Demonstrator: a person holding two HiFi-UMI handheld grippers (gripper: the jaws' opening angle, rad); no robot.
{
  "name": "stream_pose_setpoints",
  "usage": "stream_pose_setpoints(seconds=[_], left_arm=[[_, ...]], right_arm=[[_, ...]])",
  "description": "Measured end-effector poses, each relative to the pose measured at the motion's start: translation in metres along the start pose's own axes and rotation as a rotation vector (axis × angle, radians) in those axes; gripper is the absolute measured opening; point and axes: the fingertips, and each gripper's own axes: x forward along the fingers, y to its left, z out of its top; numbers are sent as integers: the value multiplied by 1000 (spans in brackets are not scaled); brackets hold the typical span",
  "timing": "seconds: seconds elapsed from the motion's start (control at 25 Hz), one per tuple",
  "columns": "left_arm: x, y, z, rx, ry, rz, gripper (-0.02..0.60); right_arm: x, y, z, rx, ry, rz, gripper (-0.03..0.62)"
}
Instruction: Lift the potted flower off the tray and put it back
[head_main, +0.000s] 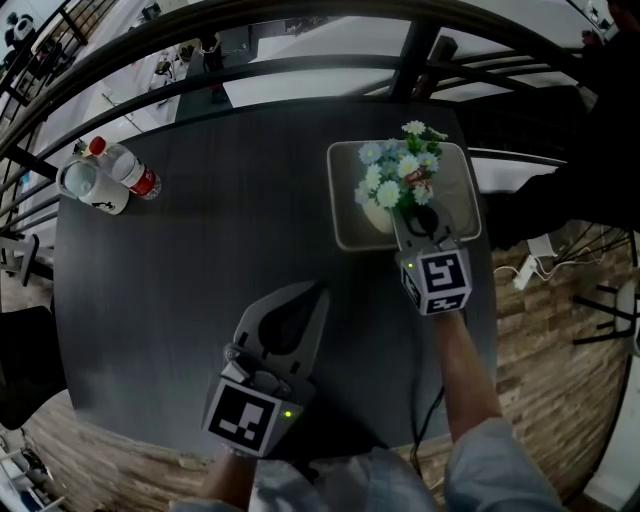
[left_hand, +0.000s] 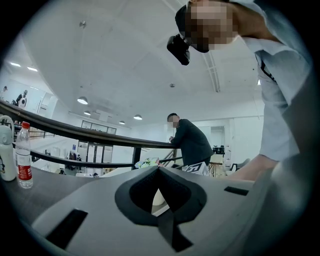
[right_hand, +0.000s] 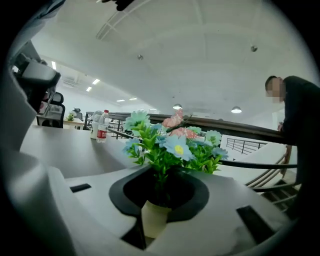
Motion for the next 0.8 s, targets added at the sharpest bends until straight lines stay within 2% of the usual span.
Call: stream_pose_setpoints(seconds=[0.36, 0.8], left_arm=[[-12, 11, -2, 4, 4, 33, -2], [-12, 10, 0, 9, -4, 25, -2]], right_arm=[[-9, -4, 2, -57, 6, -51, 60], [-19, -10, 14, -75, -19, -82, 59]])
